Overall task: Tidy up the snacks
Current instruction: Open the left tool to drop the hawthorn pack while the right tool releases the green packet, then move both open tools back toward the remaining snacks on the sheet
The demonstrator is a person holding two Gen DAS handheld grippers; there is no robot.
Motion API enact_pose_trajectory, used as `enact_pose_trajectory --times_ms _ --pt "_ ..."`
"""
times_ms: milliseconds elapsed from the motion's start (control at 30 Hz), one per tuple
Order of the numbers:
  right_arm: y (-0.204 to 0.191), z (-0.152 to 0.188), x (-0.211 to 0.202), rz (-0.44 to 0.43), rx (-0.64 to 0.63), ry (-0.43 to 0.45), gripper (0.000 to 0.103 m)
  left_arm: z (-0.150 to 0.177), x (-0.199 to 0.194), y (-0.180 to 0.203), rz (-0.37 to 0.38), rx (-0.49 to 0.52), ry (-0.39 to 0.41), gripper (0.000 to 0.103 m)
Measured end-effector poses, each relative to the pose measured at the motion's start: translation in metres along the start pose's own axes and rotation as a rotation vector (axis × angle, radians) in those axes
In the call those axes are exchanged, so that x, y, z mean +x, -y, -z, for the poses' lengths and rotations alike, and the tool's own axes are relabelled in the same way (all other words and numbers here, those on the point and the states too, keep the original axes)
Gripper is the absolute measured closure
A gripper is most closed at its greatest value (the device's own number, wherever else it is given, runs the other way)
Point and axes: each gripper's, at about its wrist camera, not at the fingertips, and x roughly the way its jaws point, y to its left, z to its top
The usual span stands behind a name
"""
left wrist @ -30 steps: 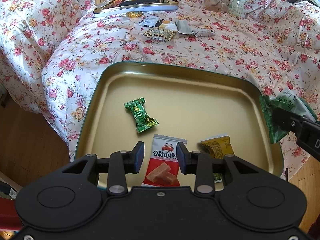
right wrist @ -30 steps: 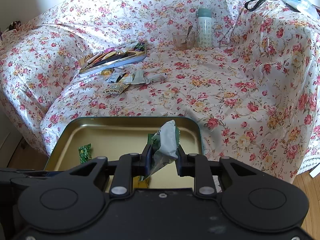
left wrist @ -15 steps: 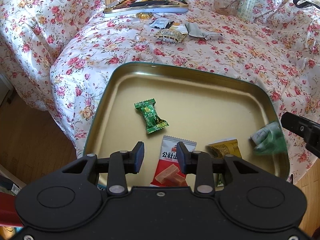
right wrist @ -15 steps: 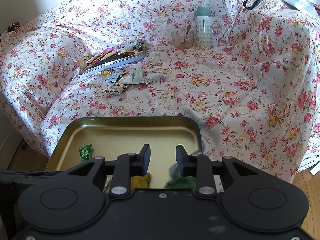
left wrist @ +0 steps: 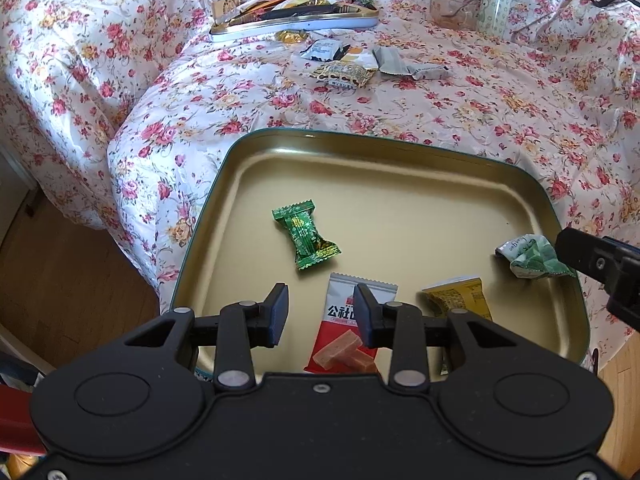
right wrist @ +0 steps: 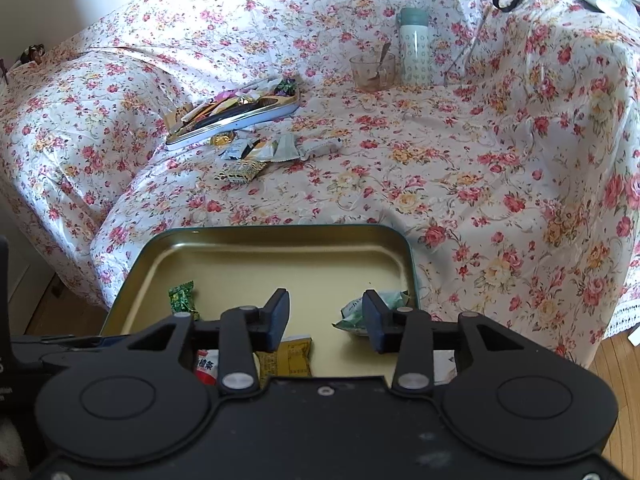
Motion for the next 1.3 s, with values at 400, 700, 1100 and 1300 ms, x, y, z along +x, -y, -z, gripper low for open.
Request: enact_pose_trajectory --times_ms 400,700,1100,1300 --pt "-0.006 0.0 0.002 0.005 -0.01 -0.021 0.047 -0.003 -0.003 -0.005 -0.005 -0.021 0.022 0.056" --pt "-0.006 -0.001 0.002 -0.006 -0.033 -0.031 0.034 -0.003 -0.007 -0.006 0.007 -0.022 0.048 0.056" --pt "-0.008 -0.004 -0.006 0.033 -0.058 0.06 0.034 -0.007 -0.014 -0.01 -0.009 -0.047 0.141 0.055" --pt "-0.007 -0.018 -0.002 0.032 -0.055 0.078 0.034 -0.018 -0.015 -0.013 -0.03 -0.029 0.19 0.055"
